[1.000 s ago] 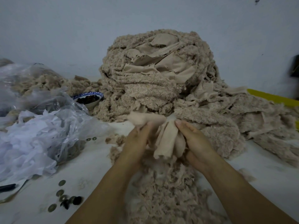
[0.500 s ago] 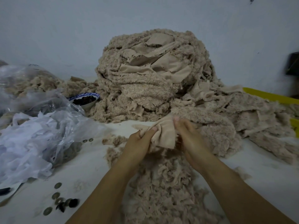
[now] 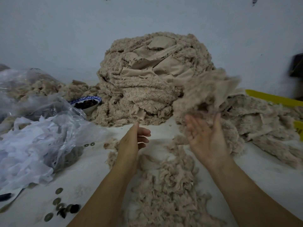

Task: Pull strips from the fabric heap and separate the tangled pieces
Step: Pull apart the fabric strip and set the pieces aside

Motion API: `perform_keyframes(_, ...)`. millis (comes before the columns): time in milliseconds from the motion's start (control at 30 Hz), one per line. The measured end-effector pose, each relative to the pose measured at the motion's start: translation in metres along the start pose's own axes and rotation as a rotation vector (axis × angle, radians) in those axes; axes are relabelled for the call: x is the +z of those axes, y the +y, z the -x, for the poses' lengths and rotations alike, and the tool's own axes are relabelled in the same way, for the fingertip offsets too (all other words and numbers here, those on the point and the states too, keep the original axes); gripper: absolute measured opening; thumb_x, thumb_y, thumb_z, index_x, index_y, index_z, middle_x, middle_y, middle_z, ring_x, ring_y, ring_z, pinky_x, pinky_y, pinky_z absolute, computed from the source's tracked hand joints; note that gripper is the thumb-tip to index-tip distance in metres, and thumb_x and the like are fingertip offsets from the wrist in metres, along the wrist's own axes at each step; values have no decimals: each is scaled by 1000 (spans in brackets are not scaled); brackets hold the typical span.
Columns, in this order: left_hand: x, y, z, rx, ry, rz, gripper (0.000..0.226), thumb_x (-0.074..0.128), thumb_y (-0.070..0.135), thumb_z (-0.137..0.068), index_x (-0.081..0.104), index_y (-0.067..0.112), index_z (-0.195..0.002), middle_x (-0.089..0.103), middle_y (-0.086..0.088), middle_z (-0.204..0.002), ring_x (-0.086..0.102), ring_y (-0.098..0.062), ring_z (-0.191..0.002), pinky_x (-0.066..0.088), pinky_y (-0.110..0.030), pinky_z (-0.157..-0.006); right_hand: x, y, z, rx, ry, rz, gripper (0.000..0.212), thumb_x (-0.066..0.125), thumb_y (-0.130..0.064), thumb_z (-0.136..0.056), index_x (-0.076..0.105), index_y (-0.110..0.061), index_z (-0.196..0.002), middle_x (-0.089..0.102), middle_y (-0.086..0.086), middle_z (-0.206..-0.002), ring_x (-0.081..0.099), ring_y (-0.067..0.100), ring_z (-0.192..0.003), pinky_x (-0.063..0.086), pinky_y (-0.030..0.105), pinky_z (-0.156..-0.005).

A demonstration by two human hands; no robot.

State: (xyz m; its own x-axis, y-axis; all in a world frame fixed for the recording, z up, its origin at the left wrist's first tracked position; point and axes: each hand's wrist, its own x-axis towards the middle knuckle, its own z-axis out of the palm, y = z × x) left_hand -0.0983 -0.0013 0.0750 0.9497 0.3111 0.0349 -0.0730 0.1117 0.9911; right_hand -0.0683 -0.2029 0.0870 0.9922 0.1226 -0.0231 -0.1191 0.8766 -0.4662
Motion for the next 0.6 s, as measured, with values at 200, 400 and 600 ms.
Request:
perform_keyframes(200,9,-3,-13,-25,-9,-177,27,55,26,-98,73,24,-77,74,7,-89,67,-4,-71,50,-26,-71,-5,29,-1,153,87,440,41,50,-39,-102,69,-3,-105,72,7,-85,69,13,-68,57,25,-58)
perform_keyframes(400,19,3,-75,-14,32,-428,17,49,28,-101,63,20,-107,46,-10,-141,65,-23,-97,55,-39,-84,-6,30,0,108,99,515,35,50,-30,-103,68,-3,-91,69,5,-70,66,12,-60,55,23,-54)
perform_keyframes(600,20,1,-114,-43,24,-379,28,42,14,-102,66,15,-86,65,-17,-113,62,-30,-105,48,-45,-101,-9,30,-2,105,114,522,37,48,-30,-104,67,-2,-90,68,5,-67,65,11,-59,54,22,-55)
